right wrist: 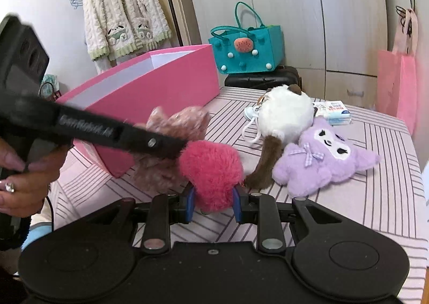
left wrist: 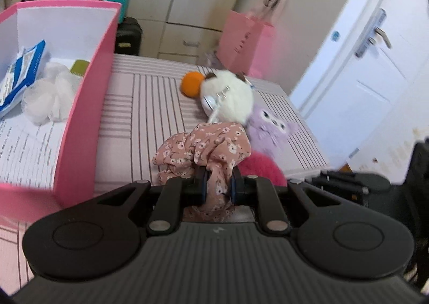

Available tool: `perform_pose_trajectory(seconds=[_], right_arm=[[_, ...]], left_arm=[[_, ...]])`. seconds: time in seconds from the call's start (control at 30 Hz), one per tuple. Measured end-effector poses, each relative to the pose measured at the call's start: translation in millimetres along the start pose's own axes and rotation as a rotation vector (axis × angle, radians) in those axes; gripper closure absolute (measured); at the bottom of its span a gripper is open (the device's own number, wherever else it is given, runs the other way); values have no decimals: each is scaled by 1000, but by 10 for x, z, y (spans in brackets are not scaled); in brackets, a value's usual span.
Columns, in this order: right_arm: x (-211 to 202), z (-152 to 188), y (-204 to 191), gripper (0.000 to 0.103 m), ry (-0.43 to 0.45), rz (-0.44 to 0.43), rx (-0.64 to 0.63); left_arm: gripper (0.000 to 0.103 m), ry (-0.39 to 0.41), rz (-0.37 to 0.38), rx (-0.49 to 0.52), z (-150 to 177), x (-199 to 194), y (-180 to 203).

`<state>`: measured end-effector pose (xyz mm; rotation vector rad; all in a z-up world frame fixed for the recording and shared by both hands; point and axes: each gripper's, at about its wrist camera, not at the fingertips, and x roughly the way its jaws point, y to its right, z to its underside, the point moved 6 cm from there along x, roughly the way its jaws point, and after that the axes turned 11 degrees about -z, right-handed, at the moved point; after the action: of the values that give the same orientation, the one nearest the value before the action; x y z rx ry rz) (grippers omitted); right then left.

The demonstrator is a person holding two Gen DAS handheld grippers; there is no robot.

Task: Organize soft objects
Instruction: 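Carry the floral cloth and pink pompom over the pink box with both grippers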

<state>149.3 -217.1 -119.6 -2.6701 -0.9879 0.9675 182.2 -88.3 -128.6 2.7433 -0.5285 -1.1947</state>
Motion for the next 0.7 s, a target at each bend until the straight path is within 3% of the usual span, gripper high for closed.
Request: perform_pose_trajectory(seconds=[0.17,0.43,0.7], right_arm=[[-148,76,-111,71,-37,-3,-6],[-223,210,-224,71,-121,-28,25],[-306,73,-488,71,-173,-101,6]], left_arm=[[88,-70,33,33,103,-70,-5],[88,-109,31,56,200,-297,-138],[88,-225,101,55,265,-582,-324]])
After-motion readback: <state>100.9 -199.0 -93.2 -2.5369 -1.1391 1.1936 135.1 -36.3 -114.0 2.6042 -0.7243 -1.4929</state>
